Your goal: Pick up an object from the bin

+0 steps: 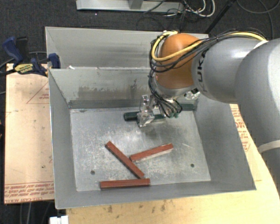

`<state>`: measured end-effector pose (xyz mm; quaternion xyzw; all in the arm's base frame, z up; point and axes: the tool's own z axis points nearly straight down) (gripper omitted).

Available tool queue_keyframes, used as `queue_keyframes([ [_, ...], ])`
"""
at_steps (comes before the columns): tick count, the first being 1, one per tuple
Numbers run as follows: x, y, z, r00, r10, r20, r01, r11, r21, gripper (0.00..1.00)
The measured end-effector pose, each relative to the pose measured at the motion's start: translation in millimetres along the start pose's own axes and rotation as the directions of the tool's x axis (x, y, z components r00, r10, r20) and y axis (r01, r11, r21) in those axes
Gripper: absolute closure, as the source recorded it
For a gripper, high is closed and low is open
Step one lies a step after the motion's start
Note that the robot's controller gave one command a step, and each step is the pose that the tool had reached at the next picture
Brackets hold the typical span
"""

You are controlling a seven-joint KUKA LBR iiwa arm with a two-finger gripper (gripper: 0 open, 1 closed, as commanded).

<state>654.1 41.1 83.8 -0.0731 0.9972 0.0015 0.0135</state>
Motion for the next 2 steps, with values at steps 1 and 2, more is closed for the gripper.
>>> queue_keyframes([
  [1,2.8,-0.2,1.7,1.000,-0.001,-0.013,0.001,1.000,0.000,0.00],
  [2,2.7,-0.3,1.7,1.000,-0.001,-0.011,0.001,1.000,0.000,0.00],
])
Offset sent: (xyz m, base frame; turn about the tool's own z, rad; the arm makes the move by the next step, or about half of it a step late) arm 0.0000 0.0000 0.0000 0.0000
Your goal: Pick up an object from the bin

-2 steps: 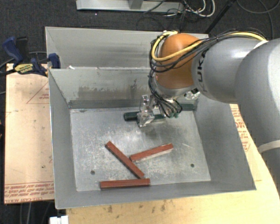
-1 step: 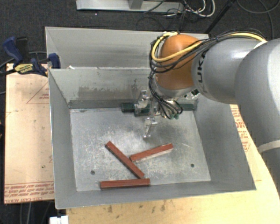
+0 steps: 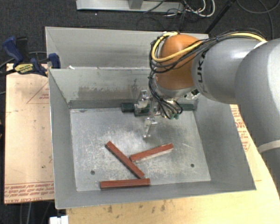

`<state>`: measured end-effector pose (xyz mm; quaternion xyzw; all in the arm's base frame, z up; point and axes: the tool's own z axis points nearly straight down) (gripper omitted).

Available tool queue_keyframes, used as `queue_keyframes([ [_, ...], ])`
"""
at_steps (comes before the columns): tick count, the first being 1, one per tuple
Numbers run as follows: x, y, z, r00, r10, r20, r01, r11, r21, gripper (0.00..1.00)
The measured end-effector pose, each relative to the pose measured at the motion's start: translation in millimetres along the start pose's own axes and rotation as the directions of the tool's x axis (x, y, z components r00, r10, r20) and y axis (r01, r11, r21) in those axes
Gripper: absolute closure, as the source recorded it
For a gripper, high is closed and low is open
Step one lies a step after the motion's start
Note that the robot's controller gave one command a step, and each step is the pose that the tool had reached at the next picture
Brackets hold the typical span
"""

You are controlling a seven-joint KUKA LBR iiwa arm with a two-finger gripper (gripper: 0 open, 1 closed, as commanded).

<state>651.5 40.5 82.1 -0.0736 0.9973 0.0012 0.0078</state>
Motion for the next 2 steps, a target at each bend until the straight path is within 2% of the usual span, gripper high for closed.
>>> queue_keyframes([
  [1,24.1,-42.4,-36.4,0.999,0.039,-0.013,-0.039,0.999,-0.001,0.00],
  [2,53.3,-45.9,-65.3,0.999,0.047,-0.013,-0.047,0.999,0.006,0.00],
])
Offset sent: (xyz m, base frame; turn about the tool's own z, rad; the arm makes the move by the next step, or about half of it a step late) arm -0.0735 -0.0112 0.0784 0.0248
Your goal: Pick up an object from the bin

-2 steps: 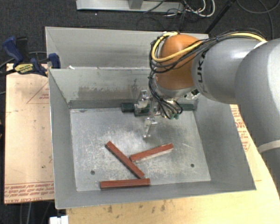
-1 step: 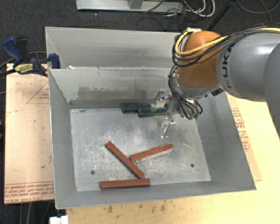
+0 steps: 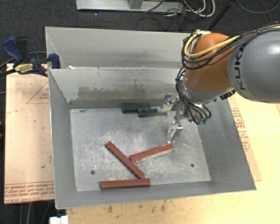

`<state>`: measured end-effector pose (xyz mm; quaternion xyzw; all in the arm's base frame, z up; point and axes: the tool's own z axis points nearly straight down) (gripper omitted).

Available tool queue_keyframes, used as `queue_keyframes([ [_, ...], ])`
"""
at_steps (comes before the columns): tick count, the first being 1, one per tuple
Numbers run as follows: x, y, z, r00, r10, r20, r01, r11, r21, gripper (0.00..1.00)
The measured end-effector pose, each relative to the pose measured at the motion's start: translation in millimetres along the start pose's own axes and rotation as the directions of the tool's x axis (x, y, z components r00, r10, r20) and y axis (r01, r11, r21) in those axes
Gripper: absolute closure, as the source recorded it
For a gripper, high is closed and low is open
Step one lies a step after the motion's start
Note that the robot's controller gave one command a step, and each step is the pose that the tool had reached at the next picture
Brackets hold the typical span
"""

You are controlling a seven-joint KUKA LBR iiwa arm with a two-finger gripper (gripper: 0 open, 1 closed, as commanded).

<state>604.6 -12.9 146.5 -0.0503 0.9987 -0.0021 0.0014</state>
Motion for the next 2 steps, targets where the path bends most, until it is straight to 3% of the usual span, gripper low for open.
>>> queue_keyframes([
  [1,8.8,-3.7,62.6,0.992,-0.125,-0.006,0.125,0.992,-0.010,1.00],
  [2,8.8,-3.7,62.6,0.992,-0.125,-0.006,0.125,0.992,-0.010,1.00],
])
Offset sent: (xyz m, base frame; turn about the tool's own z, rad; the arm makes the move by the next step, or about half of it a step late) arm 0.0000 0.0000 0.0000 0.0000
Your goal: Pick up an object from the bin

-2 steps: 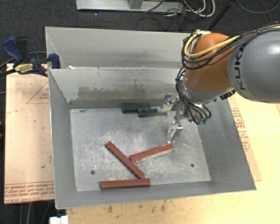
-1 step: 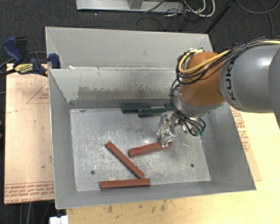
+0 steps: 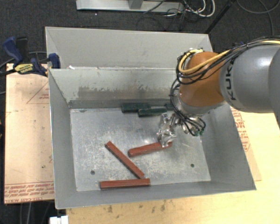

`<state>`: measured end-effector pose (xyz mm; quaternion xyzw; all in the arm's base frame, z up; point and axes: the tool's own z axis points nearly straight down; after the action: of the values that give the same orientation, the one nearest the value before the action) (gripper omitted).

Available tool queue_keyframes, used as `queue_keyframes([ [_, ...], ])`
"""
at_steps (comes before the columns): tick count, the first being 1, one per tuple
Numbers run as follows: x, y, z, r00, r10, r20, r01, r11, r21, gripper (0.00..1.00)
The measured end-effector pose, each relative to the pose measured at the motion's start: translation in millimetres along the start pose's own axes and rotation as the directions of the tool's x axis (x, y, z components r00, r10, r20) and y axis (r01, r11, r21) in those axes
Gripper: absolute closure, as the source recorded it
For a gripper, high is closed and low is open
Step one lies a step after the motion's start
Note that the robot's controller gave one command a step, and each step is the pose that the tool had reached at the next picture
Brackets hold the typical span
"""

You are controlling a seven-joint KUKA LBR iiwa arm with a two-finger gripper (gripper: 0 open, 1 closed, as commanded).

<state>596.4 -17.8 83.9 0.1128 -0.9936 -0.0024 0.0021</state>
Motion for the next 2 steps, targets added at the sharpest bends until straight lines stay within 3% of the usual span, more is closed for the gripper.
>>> queue_keyframes([
  [1,1.1,4.7,-75.0,1.000,-0.016,0.003,0.016,1.000,0.004,0.00],
  [2,-2.1,8.2,-135.2,1.000,-0.028,0.004,0.028,1.000,0.004,0.00],
])
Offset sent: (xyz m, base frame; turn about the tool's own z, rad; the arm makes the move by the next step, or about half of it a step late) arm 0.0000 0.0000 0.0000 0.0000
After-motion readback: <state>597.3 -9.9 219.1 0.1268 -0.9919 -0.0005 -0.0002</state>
